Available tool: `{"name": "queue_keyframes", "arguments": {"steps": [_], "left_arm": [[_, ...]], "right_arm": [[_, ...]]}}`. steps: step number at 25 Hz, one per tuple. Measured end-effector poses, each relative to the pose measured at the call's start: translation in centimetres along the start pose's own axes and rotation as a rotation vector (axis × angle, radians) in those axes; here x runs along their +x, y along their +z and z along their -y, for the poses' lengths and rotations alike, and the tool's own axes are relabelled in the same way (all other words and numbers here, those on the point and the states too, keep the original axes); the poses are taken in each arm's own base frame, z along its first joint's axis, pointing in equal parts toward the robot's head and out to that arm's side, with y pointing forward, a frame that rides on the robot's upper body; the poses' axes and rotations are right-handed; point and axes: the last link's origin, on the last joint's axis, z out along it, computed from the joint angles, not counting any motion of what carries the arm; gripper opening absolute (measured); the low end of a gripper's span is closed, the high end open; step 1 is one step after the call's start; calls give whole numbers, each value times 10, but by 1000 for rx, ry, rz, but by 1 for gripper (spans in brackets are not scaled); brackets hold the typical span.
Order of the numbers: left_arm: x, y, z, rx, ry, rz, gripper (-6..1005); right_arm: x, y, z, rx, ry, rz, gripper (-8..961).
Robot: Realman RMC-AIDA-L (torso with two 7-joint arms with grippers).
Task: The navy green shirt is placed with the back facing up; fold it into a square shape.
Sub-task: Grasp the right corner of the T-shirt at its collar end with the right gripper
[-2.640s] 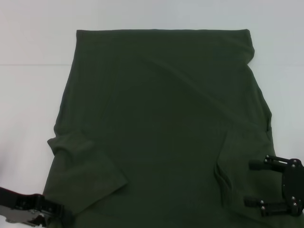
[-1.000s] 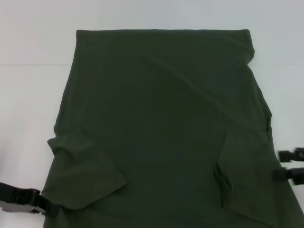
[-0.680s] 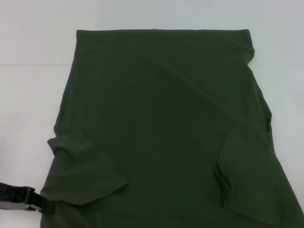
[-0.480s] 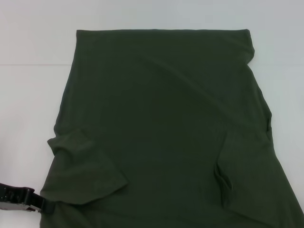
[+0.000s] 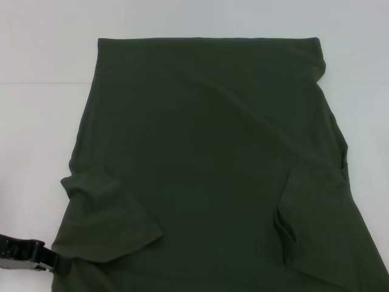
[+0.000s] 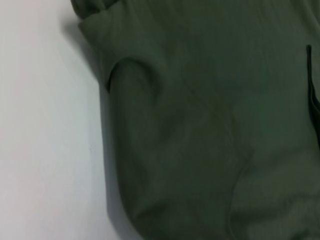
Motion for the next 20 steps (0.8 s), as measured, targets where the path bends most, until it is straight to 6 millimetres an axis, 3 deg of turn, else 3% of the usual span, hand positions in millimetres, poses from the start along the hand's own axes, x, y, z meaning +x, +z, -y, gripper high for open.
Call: {"name": "queue_keyframes", "arguments": {"steps": [20], "left_arm": [[5,1,-2,4,7,-7,52]], "right_arm": [[-4,24,3,33,-25,-38,945]]}}
